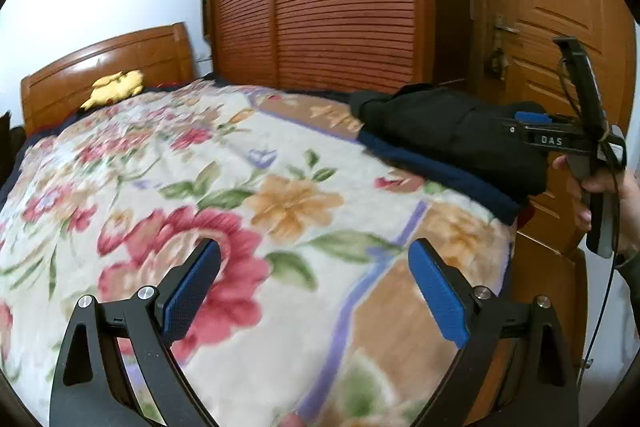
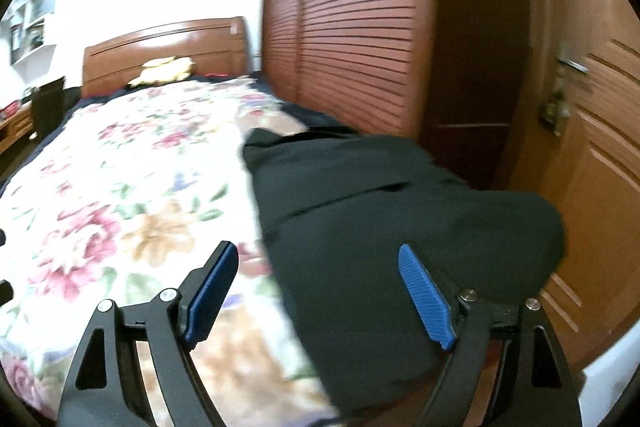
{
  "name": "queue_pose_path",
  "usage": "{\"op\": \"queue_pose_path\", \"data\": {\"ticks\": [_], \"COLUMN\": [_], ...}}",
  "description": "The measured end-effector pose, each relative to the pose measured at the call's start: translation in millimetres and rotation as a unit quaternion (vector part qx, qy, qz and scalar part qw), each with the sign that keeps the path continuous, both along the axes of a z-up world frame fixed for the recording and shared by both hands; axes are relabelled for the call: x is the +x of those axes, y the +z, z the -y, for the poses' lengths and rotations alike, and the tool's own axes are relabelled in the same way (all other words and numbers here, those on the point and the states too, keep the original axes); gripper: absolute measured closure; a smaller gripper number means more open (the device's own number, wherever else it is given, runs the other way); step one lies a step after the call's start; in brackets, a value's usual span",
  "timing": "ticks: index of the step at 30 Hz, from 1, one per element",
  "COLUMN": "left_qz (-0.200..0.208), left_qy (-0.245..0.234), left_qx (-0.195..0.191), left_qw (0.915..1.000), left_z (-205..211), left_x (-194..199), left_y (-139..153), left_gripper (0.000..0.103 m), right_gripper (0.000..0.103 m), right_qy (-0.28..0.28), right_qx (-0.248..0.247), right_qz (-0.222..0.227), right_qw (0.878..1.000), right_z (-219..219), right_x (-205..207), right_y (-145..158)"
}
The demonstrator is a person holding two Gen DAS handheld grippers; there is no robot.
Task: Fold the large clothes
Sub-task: 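Lower the coat onto the navy garment and open both grippers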
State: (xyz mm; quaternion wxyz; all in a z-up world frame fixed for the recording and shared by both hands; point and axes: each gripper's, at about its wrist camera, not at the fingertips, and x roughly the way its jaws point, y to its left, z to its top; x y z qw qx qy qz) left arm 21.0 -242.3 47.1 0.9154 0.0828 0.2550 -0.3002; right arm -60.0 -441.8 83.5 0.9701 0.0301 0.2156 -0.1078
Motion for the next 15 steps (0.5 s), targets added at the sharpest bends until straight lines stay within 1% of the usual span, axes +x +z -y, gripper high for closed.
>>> {"op": "queue_pose_path", "data": {"ticks": [7, 13, 15], "left_qz": [-0.013, -0.024, -0.023], "left_qy": [0.051, 0.091, 0.108], "left_qx": [0.001, -0.004, 0.001], "left_qw": [0.9986, 0.9955, 0.9939], "left_z": [-50, -90, -102], "left_x": [4, 8, 9], "left_y": [-20, -31, -33], "left_gripper": [0.008, 0.008, 0.008], "right_gripper": [0.019, 0.019, 0.019], "right_qy": [0.076, 0.132, 0.149], "right_qx": [-0.003, 0.001, 0.002], "right_qz": [-0.001, -0.011, -0.014], "right_qw": [0.997, 0.991, 0.989], "right_z": [-66, -108, -121], "right_x": [10, 21, 27], "right_y": [-12, -30, -36]}}
